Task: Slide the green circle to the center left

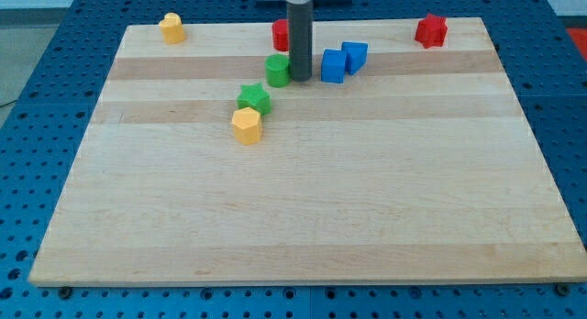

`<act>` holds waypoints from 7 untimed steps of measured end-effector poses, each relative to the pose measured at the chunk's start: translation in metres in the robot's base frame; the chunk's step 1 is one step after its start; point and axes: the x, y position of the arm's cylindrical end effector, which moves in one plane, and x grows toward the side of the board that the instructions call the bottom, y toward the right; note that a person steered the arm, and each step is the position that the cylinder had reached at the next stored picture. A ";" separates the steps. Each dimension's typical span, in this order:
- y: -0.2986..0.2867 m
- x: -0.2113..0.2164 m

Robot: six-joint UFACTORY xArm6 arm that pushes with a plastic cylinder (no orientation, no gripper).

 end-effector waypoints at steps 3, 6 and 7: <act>-0.051 -0.025; -0.108 0.003; -0.055 0.003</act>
